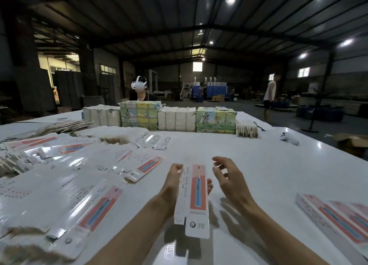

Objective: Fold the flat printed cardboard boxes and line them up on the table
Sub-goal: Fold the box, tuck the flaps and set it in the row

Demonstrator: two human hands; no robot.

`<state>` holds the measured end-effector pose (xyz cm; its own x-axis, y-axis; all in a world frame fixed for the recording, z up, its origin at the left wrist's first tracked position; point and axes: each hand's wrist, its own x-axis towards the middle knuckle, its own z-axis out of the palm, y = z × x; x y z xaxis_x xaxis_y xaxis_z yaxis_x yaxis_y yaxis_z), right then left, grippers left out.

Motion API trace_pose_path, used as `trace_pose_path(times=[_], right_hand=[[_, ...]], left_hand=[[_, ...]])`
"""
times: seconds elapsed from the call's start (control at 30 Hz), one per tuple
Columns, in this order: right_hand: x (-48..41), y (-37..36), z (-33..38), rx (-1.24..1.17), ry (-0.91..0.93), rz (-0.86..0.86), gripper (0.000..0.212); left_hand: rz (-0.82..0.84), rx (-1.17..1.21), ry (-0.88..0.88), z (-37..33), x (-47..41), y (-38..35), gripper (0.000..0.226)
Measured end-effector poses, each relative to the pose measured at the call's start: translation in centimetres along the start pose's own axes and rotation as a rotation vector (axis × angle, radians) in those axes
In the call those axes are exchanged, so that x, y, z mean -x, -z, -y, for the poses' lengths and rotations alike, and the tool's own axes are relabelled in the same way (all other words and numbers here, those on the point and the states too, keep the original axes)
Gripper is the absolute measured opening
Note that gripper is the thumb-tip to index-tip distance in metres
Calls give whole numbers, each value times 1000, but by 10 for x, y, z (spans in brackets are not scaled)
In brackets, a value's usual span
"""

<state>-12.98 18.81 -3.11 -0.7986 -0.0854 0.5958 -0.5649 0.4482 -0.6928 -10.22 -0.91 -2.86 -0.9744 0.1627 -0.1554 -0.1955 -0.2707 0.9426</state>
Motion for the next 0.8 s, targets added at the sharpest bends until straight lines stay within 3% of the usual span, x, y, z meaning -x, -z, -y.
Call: trace_pose_path(times=[0.07,0.17,0.37,0.47,0.6,0.8], right_hand=[[2,-4,3,20,11,81,34],[5,-8,7,70,11,174,38],[5,-2,9,234,83,201,40],[3,-2,13,158,95,172,29],[-4,-1,20,-93,-41,130,13],[-13,17,16,-82,-168,265,37]], left_hand=[[-17,-92,-61,10,0,-3,49],[39,-124,-95,13,3,-8,62],[41,-128,-214,15,3,-12,50],[39,-167,-251,16,5,-14,49],[105,-168,-194,14,8,-17,53],[336,-20,-42,15,2,-14,61]])
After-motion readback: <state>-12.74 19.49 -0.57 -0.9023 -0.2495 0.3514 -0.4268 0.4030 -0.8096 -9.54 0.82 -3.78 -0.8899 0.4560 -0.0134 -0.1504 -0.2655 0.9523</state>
